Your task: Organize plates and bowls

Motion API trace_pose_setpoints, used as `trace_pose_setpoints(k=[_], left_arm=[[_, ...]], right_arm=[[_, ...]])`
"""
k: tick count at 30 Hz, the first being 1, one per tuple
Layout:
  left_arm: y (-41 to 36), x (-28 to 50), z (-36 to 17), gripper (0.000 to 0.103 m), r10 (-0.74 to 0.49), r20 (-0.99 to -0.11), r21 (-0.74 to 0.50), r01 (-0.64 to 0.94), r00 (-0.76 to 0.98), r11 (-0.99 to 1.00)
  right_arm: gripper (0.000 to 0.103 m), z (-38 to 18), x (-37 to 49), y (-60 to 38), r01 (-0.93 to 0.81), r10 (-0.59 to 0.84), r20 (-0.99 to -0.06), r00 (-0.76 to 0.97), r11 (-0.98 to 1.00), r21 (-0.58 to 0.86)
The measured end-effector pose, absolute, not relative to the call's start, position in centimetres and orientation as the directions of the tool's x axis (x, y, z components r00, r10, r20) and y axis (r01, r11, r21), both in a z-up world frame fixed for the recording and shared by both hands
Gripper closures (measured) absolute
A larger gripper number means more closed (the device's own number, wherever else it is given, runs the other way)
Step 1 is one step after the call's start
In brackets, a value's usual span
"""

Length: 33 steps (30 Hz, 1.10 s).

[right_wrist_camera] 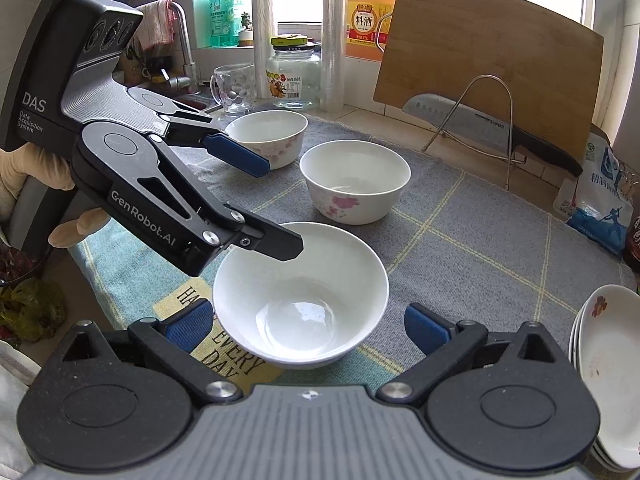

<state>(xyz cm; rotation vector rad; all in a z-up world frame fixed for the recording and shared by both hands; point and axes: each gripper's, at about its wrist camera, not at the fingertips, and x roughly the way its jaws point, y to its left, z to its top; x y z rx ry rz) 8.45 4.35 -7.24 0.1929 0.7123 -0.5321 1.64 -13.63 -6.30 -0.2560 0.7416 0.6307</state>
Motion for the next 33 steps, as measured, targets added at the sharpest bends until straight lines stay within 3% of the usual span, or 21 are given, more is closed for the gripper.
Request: trace_pose_setpoints(k=[12, 26, 33], left_arm=[[6.0, 11.6, -5.7, 0.005, -0.303, -0.643, 0.083, 0.458, 0.703, 0.885], [7.1, 18.4, -7.6, 0.006, -0.298, -0.685, 0.076, 0.472, 0.665, 0.878], [6.8, 21.0, -8.9, 0.012, -0.321, -0.716, 0.039, 0.494, 0.62, 0.868]], right_arm=[[0.0, -5.4, 5.6, -12.9, -0.616, 0.437, -0.661, 0.609, 0.786, -0.048], [0.0, -7.3, 11.6, -10.8, -0.611, 0.412, -0.677, 0.61, 0.788, -0.071], [0.0, -8.6, 13.3, -9.8, -0.628, 0.406, -0.707, 0.579, 0.775, -0.069]])
